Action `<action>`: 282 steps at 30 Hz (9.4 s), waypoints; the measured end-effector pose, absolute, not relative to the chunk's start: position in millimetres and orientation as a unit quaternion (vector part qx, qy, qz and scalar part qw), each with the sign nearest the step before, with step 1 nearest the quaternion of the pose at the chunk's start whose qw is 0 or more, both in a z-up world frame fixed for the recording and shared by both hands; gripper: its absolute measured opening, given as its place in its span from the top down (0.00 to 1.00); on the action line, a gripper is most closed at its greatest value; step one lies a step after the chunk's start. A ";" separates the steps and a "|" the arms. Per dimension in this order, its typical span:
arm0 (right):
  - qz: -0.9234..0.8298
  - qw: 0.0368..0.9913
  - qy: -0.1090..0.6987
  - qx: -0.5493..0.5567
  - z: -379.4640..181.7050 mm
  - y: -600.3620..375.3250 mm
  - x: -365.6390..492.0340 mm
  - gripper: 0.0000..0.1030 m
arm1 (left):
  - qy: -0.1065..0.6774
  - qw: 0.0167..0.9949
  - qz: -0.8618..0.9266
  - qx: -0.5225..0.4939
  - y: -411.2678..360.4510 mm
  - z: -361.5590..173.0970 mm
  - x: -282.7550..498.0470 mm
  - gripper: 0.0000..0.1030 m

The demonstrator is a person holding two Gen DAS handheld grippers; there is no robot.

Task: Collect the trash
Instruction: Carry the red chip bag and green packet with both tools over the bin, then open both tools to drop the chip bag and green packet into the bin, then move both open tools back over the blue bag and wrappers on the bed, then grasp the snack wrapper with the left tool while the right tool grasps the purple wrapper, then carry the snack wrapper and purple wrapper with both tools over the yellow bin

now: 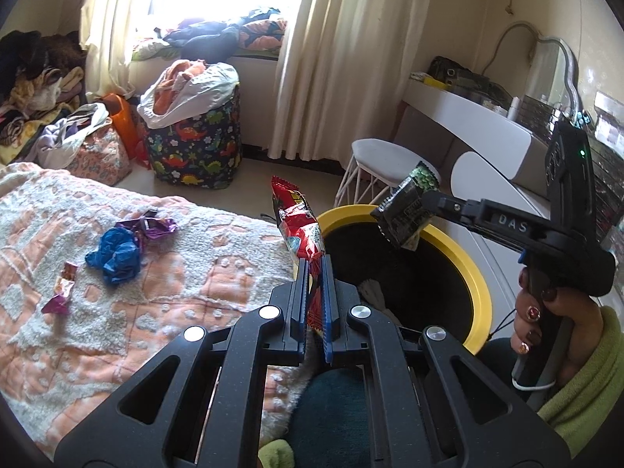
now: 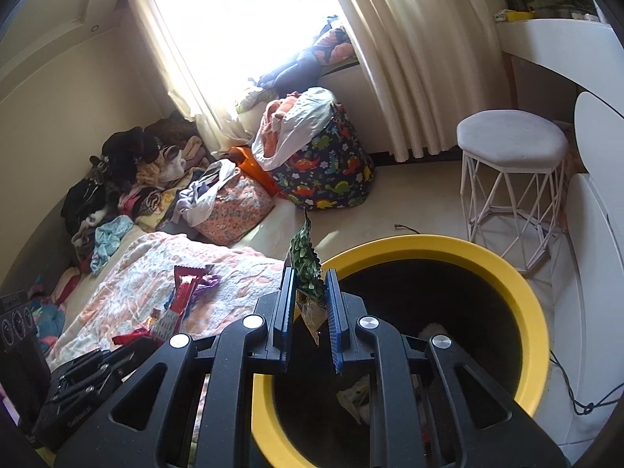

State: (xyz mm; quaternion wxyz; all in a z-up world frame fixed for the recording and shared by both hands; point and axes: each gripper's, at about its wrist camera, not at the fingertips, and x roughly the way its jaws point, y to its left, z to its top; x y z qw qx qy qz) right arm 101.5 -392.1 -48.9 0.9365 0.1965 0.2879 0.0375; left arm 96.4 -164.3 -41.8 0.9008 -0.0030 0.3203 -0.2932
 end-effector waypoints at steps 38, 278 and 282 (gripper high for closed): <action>-0.062 0.912 0.319 0.252 -90.8 -463.7 99.8 0.85 | 0.373 0.850 -0.366 0.068 -257.7 -86.4 98.0 0.97; 0.061 0.926 0.329 0.175 -60.2 -369.6 108.7 0.90 | 0.329 0.912 -0.245 -0.015 -150.3 -40.9 96.2 0.80; 0.052 0.925 0.329 0.183 -61.2 -377.6 108.6 0.90 | 0.329 0.909 -0.255 -0.009 -156.4 -41.4 94.6 0.80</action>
